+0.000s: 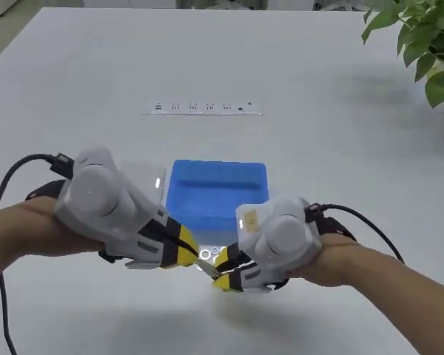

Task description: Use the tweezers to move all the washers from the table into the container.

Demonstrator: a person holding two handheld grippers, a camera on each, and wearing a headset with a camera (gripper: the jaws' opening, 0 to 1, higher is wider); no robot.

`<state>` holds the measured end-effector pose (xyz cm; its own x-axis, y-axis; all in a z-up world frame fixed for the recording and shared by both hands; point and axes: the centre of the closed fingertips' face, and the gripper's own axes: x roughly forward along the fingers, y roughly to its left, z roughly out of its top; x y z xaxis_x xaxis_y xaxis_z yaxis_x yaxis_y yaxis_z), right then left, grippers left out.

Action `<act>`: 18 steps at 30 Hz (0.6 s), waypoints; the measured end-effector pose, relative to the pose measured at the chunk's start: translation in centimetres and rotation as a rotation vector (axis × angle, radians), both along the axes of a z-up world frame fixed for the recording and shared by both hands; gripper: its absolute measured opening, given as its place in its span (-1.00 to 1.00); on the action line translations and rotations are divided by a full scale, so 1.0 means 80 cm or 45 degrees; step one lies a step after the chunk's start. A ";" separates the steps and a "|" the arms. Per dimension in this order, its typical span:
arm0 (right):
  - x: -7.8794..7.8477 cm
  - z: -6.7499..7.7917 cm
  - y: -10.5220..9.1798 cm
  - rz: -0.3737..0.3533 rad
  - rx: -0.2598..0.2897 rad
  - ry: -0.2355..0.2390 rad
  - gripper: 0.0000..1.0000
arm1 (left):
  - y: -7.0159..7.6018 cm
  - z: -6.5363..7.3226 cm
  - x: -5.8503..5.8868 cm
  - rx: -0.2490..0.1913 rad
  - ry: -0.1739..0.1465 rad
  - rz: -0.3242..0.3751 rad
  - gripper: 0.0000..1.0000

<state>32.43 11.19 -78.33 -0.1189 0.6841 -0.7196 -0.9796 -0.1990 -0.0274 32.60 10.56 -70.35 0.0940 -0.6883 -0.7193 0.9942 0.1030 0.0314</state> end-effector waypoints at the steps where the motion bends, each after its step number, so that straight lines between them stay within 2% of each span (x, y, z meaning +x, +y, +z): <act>1: -0.001 0.001 0.002 0.001 0.009 -0.002 -0.76 | -0.002 0.002 0.000 -0.008 0.001 -0.003 -0.89; 8: -0.004 0.005 0.008 -0.029 0.060 0.026 -0.76 | -0.015 0.009 -0.002 -0.043 -0.006 -0.023 -0.89; 12: -0.004 0.004 0.008 -0.032 0.061 0.024 -0.76 | -0.021 0.008 -0.003 -0.059 -0.007 -0.036 -0.88; 18: -0.003 0.004 0.005 -0.043 0.069 0.030 -0.76 | -0.028 0.009 -0.001 -0.112 -0.017 -0.031 -0.88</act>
<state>32.19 11.62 -77.99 -0.1118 0.7259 -0.6787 -0.9862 -0.1648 -0.0137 32.52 8.30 -69.63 0.0854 -0.7509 -0.6549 0.9960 0.0814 0.0365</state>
